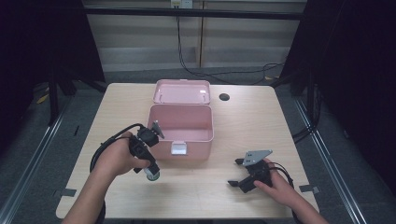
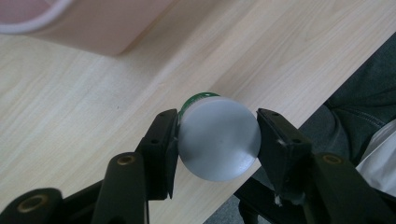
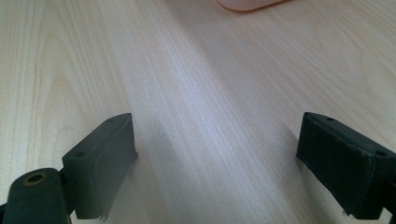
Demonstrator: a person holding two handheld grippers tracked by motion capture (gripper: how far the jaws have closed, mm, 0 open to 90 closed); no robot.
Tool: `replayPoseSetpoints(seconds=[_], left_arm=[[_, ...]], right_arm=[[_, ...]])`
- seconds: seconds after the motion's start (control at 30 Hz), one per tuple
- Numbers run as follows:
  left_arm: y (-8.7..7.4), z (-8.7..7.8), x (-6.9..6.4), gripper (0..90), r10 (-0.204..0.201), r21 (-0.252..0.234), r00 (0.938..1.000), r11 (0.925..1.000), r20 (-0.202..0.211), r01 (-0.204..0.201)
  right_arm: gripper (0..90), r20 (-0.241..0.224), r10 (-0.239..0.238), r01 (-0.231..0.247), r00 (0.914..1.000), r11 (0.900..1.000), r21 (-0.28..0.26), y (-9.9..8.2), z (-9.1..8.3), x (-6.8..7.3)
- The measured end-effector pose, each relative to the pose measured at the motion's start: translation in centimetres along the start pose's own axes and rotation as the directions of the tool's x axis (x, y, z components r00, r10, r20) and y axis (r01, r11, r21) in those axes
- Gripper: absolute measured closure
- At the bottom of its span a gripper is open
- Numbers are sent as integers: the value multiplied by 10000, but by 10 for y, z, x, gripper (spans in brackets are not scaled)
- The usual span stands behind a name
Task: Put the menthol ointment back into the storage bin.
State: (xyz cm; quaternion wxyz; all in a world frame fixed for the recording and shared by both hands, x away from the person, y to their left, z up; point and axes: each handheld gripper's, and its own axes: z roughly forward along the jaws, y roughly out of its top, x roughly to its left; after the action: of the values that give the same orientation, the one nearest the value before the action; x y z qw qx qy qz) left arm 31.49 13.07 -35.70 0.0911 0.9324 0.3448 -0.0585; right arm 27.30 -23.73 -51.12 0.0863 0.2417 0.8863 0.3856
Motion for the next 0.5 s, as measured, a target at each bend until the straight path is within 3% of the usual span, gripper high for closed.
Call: replayPoseSetpoints(seconds=[0.3, 0.5], left_arm=[[8, -20, 2, 502, -368, 48, 9993, 9993, -58, 368], [14, -36, 3, 502, -345, 47, 9993, 9994, -143, 345]], right_arm=[[109, 4, 2, -2, 10000, 10000, 0, 0, 0, 0], [109, -2, -7, 7, 10000, 10000, 16, 0, 0, 0]])
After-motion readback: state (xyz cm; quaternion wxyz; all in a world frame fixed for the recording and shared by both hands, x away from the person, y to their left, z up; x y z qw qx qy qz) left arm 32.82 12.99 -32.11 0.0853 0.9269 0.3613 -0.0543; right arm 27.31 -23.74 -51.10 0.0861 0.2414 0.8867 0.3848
